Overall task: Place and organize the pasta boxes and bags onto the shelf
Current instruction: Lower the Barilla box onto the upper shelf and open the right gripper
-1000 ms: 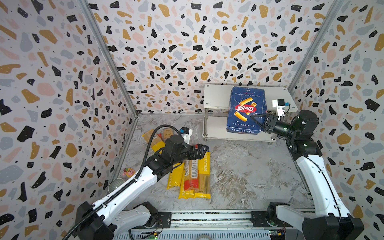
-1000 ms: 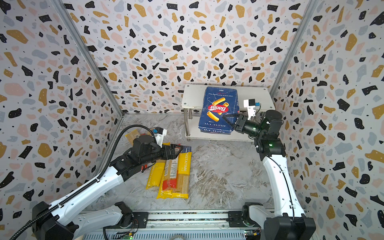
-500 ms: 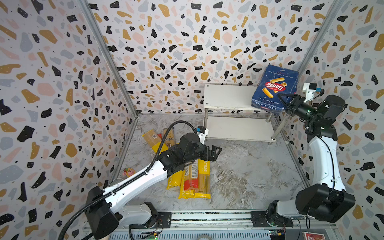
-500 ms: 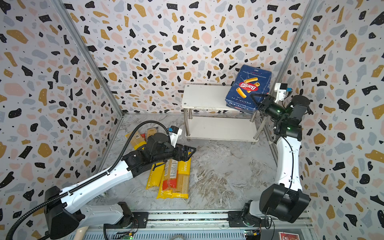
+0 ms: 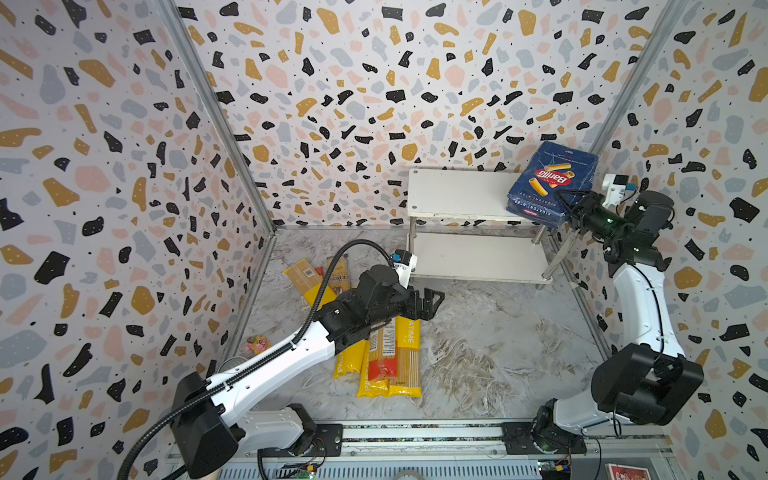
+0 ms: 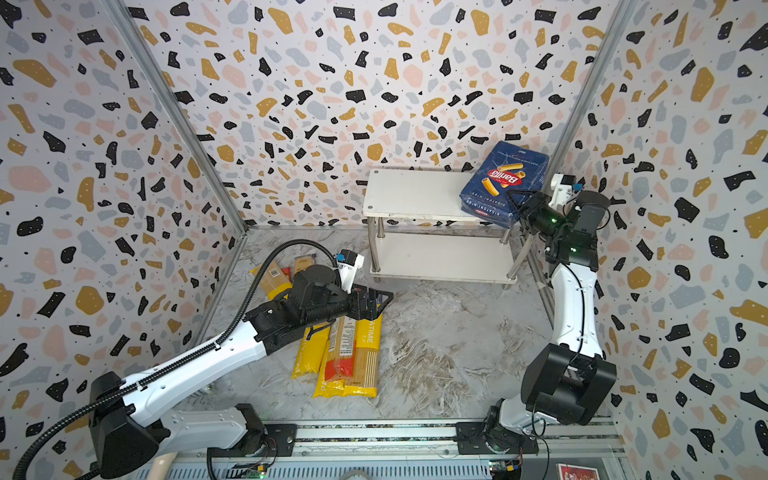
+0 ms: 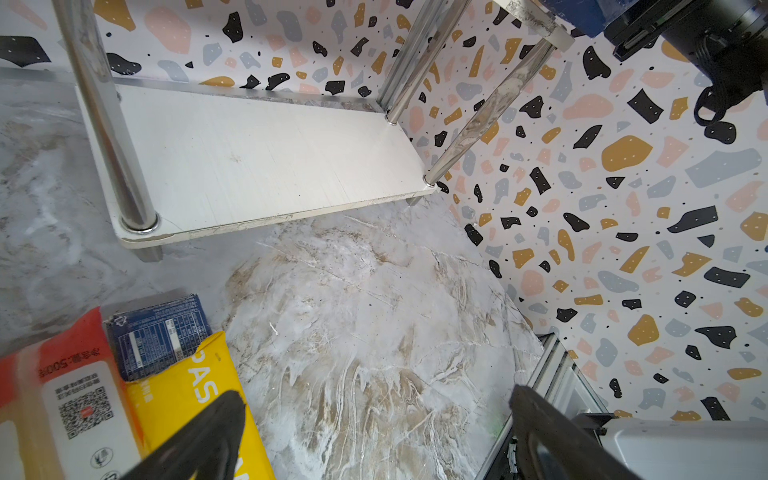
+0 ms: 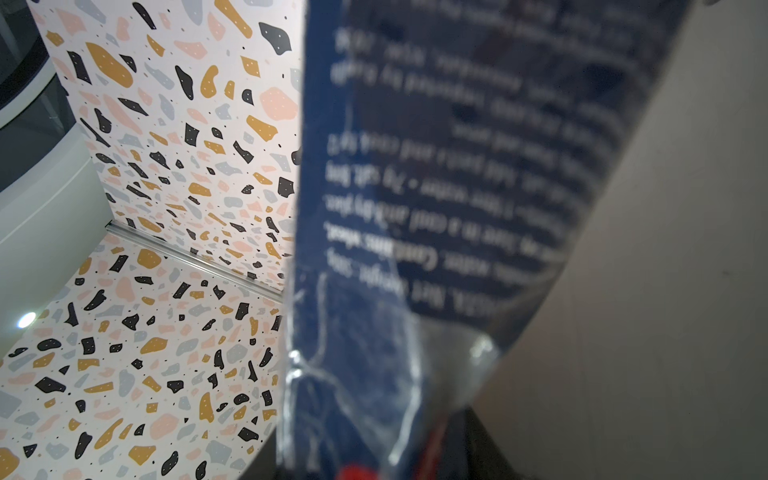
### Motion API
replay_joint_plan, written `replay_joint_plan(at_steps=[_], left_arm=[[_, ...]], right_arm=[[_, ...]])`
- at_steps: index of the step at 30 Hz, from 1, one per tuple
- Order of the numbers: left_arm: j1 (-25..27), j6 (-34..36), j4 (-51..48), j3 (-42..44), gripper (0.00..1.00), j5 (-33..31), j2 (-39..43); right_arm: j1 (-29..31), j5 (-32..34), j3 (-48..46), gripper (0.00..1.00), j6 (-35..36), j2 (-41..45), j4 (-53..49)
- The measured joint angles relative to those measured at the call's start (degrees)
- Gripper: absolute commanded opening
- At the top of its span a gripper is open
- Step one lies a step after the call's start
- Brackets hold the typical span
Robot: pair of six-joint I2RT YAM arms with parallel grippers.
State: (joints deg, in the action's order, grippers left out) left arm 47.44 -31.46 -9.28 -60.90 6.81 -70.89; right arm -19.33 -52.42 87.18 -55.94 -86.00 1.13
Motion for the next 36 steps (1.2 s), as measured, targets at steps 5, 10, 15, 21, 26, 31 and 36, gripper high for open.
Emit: replay_joint_plan(at_steps=[5,10,15,21,26,31,36], left_arm=[[0.0,0.0,0.7,0.3,1.0,0.2,-0.1],[0.0,0.0,1.4,0.3,1.0,0.4,-0.5],[0.0,-0.2,1.7,0.3,0.99,0.8,-1.4],[0.0,-0.7,1.9,0.3,1.0,1.3,-2.6],[0.0,-0.9,2.0,0.3,1.0,1.7,-3.8],[0.0,-1.0,2.0,0.3,1.0,2.1,-4.8],[0.0,-1.2,2.1,0.3,0.99,2.2,-4.9]], right_arm=[[-0.4,0.3,3.7,0.44,1.2,-2.3,-3.4],[-0.8,0.3,6.0,0.5,2.2,-3.7,-5.7],[-1.7,-0.1,7.6,0.64,2.7,-4.8,-6.9],[-3.2,-1.3,7.6,0.8,3.2,-4.9,-6.6],[-5.5,-1.9,7.1,0.93,4.1,-4.9,-5.5],[-7.4,-1.4,6.6,0.97,6.1,-4.6,-5.6],[-7.4,0.2,6.3,0.96,8.9,-3.3,-7.5]])
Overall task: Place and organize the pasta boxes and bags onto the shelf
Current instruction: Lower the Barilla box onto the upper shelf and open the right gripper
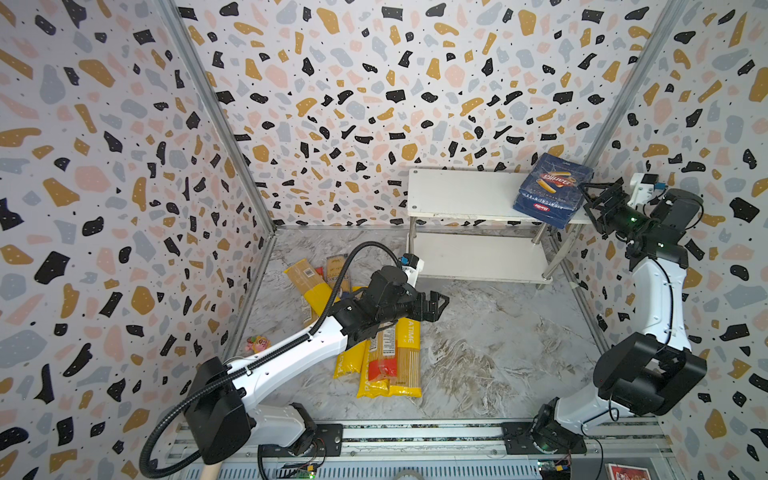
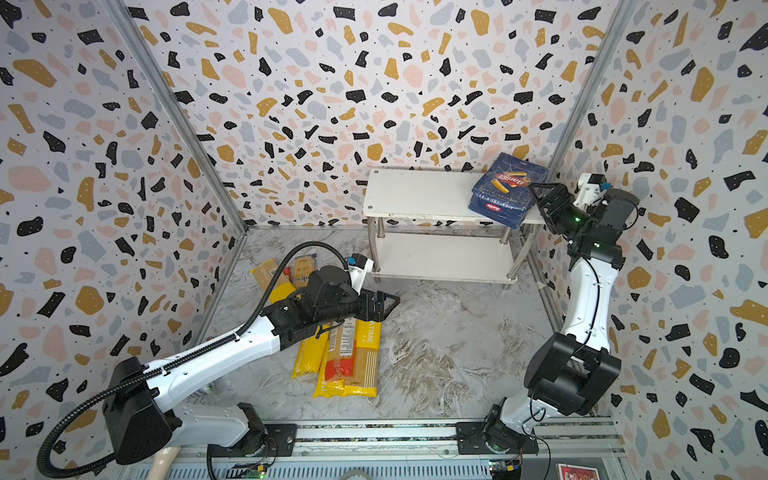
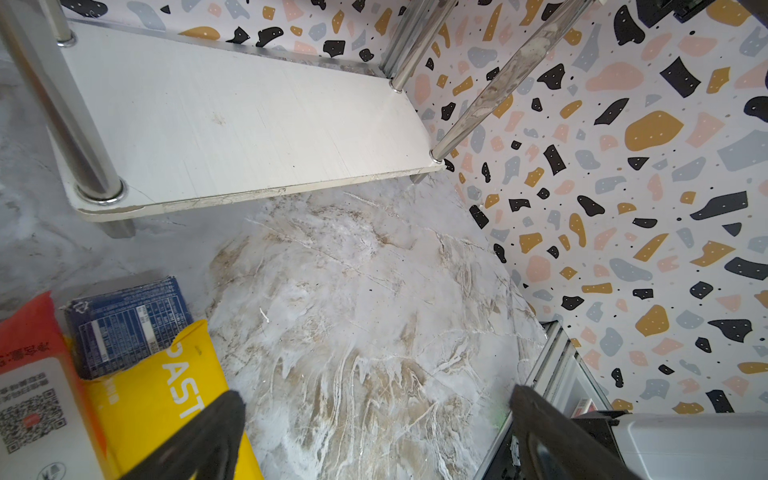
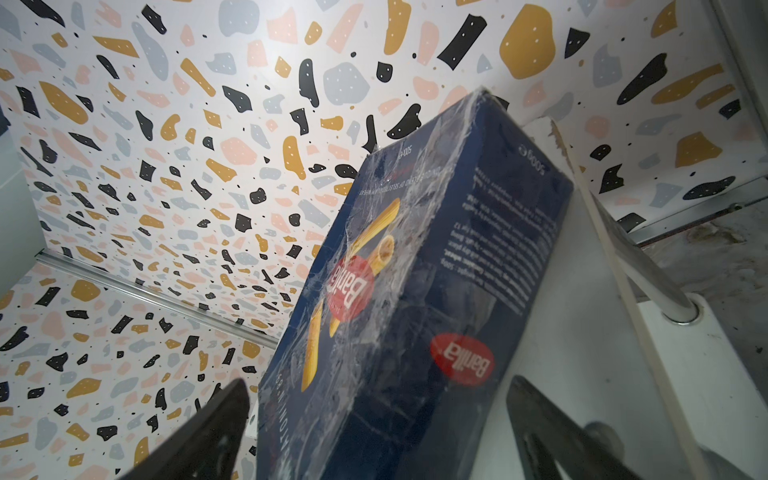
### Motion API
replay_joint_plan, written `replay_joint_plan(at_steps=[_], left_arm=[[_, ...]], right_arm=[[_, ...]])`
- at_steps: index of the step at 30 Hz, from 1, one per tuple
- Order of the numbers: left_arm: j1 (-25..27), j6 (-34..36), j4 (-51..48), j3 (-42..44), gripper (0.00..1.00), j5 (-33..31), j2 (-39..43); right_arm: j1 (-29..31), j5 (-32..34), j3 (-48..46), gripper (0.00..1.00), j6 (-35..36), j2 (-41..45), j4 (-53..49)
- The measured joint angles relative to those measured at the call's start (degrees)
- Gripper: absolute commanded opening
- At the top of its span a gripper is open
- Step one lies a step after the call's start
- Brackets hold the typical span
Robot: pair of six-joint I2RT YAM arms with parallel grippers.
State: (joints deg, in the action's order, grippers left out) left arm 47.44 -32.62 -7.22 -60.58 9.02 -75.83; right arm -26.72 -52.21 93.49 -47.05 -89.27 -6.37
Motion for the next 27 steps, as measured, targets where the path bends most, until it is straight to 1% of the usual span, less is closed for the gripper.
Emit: replay_joint_plan(at_steps=[4,7,9,12,15,17,23,25,27], left_arm=[[0.0,0.0,0.0,0.0,1.0,0.0,0.0],[0.0,-0.1,0.0,0.0,1.0,0.0,0.1],[0.0,-0.2,0.0,0.0,0.99,-0.1,0.3],[0.0,-0.2,-0.1,0.1,1.0,-0.1,1.2],[0.0,-0.2,-0.2,0.9,1.0,-0.3,2.9],[0.0,-0.2,-0.4,1.8,1.0,-0.5,4.5],[0.0,-0.4,-1.3,4.9,1.0,-2.0,9.1],[0.0,-0.5,-1.8,5.6,1.0,-2.3,10.0],[0.0,-0.6,-2.1,6.1,0.99,-2.6,10.8]], right_arm=[[0.3,2.6,0.0,0.96,3.2,2.6,-3.0],[1.0,6.3,0.0,0.96,6.5,5.7,-6.1],[2.5,9.5,0.0,0.96,9.1,8.2,-8.5],[7.1,15.6,-1.0,0.96,13.0,12.3,-11.3],[13.4,22.4,-5.0,0.96,16.6,16.9,-13.0],[17.9,28.5,-8.5,0.97,18.8,19.7,-14.1],[31.8,49.9,-16.5,0.97,24.0,24.5,-16.8],[34.3,55.1,-17.3,0.97,25.1,25.1,-17.5],[35.5,59.9,-17.6,0.96,25.9,25.4,-17.7]])
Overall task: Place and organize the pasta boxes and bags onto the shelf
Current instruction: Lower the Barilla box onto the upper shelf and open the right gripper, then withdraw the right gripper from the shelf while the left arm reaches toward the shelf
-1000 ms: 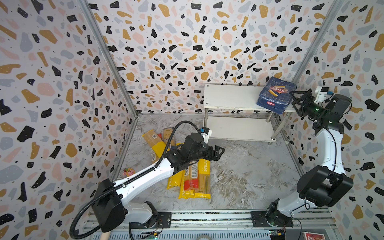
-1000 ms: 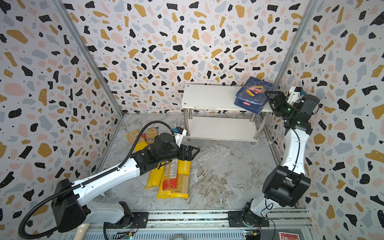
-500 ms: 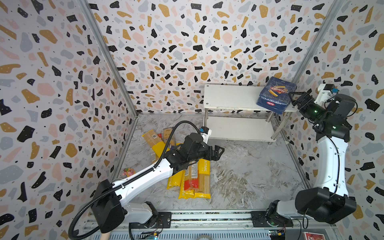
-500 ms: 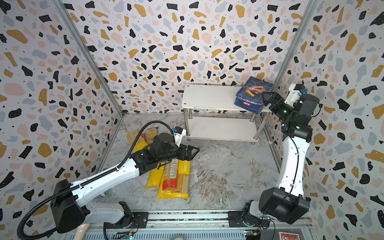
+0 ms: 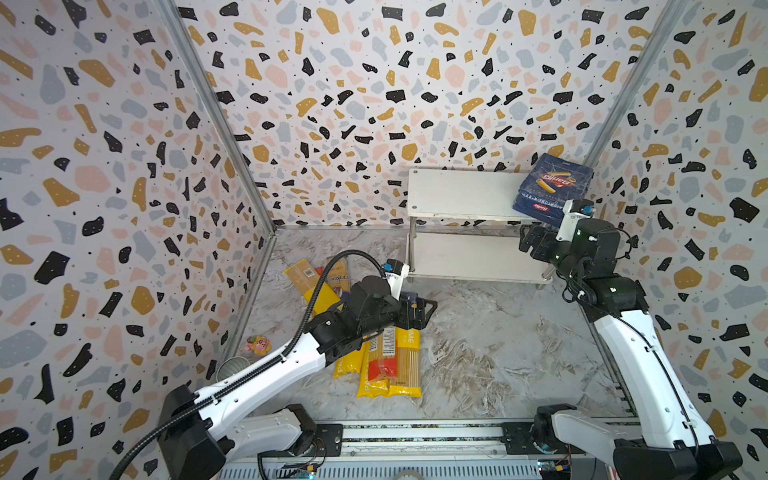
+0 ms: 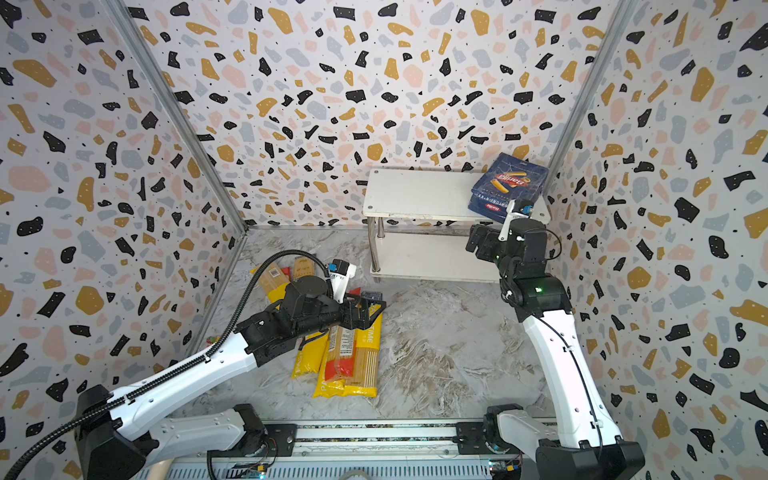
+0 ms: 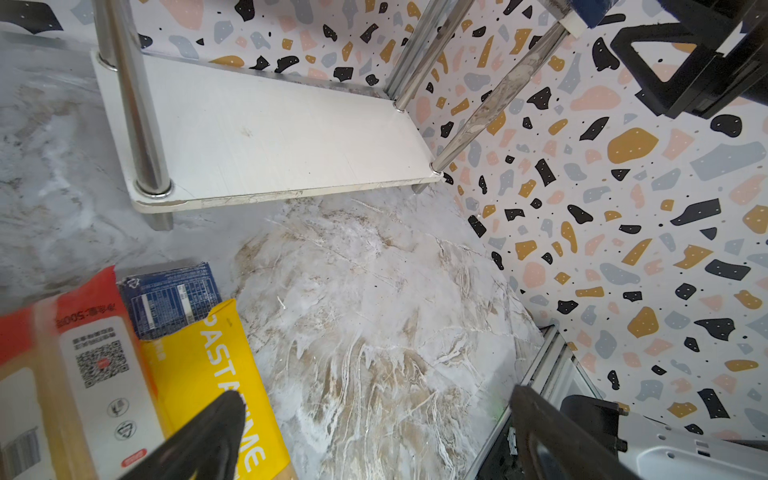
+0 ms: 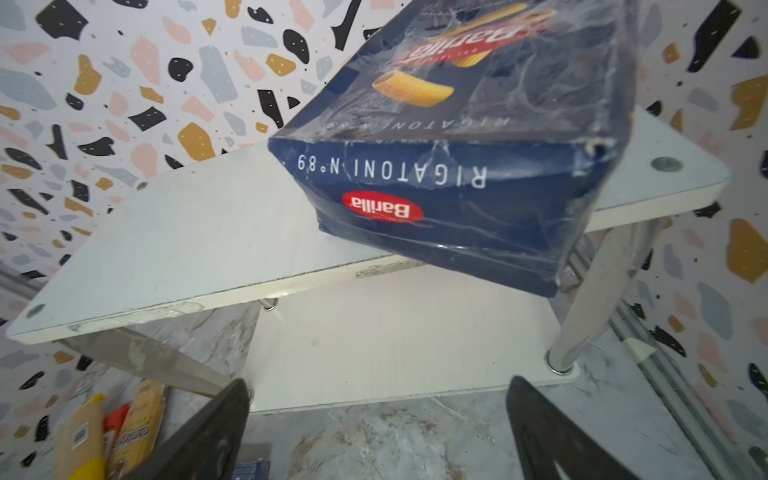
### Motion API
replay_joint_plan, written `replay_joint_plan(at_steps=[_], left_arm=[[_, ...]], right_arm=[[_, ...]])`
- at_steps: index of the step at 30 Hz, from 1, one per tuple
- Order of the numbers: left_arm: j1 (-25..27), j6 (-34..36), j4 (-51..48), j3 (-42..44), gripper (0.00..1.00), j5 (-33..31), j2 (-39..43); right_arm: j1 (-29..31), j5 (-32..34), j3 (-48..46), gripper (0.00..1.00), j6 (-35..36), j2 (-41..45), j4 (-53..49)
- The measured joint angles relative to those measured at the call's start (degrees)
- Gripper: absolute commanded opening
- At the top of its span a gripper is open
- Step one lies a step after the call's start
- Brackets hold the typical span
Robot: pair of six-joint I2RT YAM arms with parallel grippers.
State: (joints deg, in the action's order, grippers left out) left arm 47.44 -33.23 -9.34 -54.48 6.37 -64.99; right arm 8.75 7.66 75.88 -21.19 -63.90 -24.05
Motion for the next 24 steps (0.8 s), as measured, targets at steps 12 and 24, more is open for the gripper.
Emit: replay_joint_plan(at_steps=[12,24], left_arm=[[0.0,-0.4,-0.3,1.1,0.99,-1.3,2.6],[0.0,-0.4,-1.0,1.4,1.0,-1.9,2.9]], right_arm=[[1.4,16.3,-0.8,0.94,1.4,0.0,0.8],[-5.2,19.1,-0.7,0.92,2.2,-1.4,4.0]])
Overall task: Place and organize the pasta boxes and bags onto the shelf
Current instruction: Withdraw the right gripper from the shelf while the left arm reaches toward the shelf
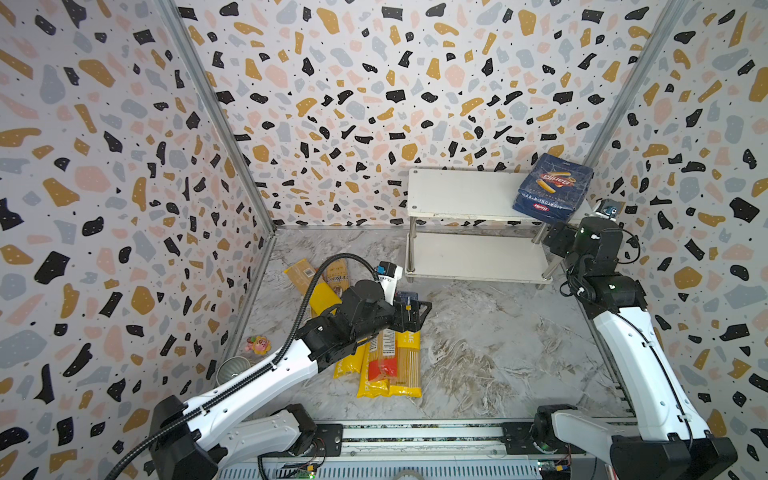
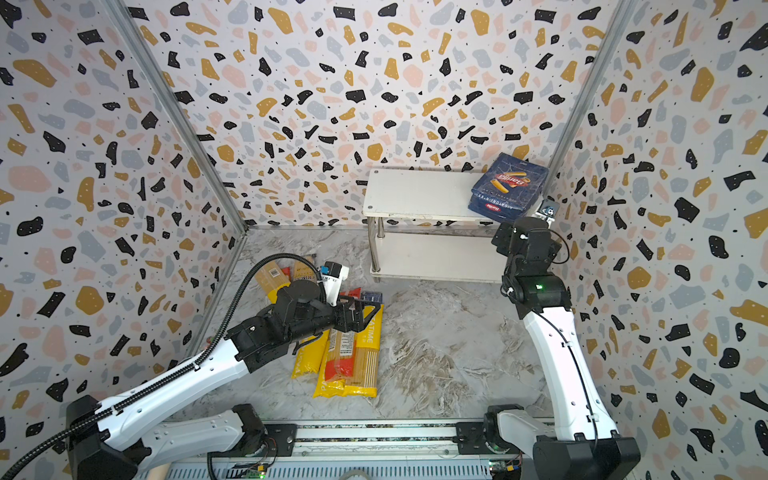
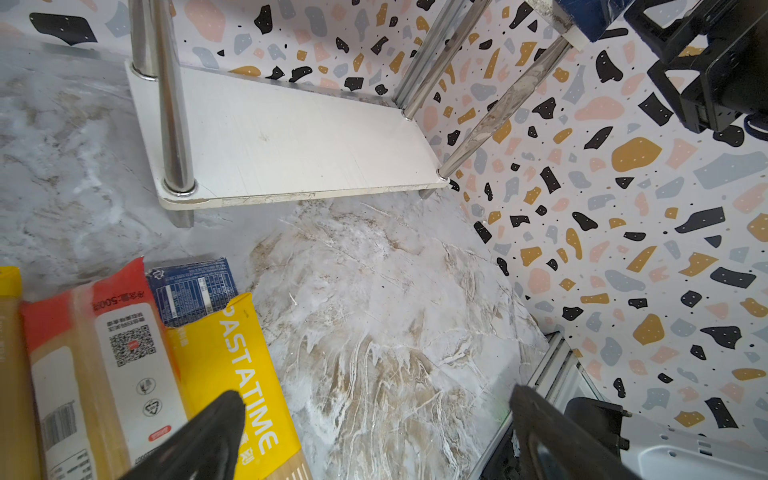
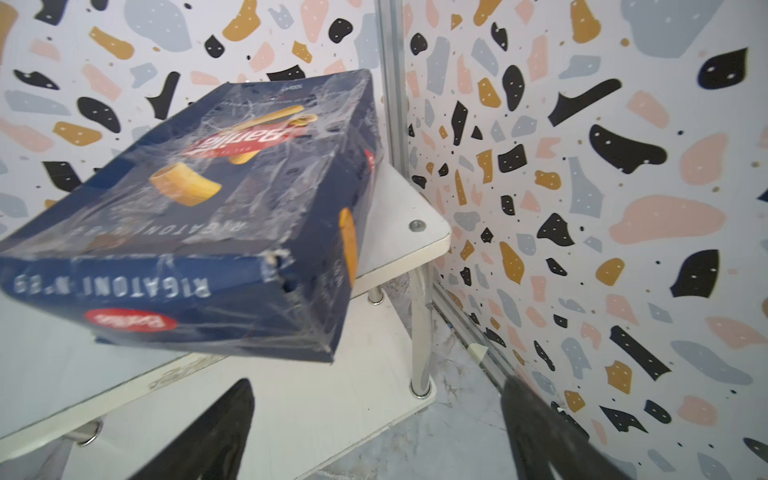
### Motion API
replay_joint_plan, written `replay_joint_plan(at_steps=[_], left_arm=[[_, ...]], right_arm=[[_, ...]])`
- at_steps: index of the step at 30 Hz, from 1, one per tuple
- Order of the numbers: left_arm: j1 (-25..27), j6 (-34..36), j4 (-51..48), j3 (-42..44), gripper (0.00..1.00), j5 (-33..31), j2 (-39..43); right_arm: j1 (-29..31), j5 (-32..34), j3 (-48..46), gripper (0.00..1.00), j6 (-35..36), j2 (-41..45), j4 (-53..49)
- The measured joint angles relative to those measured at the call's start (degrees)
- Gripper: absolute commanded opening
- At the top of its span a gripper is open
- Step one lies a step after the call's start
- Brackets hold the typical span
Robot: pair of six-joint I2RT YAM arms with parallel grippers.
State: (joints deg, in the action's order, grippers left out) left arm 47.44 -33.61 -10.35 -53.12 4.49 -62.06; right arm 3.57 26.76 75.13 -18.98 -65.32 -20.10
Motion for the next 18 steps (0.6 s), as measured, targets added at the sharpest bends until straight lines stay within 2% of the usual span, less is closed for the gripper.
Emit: replay_joint_plan(at_steps=[4,8,18], left_arm=[[0.0,0.0,0.0,0.0,1.0,-0.3,-0.3],[0.0,0.0,0.1,0.0,0.99,-0.3,-1.5],[0.0,0.2,0.1,0.0,0.99,-0.3,-2.9]], right_arm=[[-3.8,-0.8,0.0,0.91,0.1,-0.2,0.8],[-3.7,-1.3,0.0,0.9,0.7,-0.3,0.9],[8.7,3.7,-1.6,0.89,3.7,6.4,1.4]])
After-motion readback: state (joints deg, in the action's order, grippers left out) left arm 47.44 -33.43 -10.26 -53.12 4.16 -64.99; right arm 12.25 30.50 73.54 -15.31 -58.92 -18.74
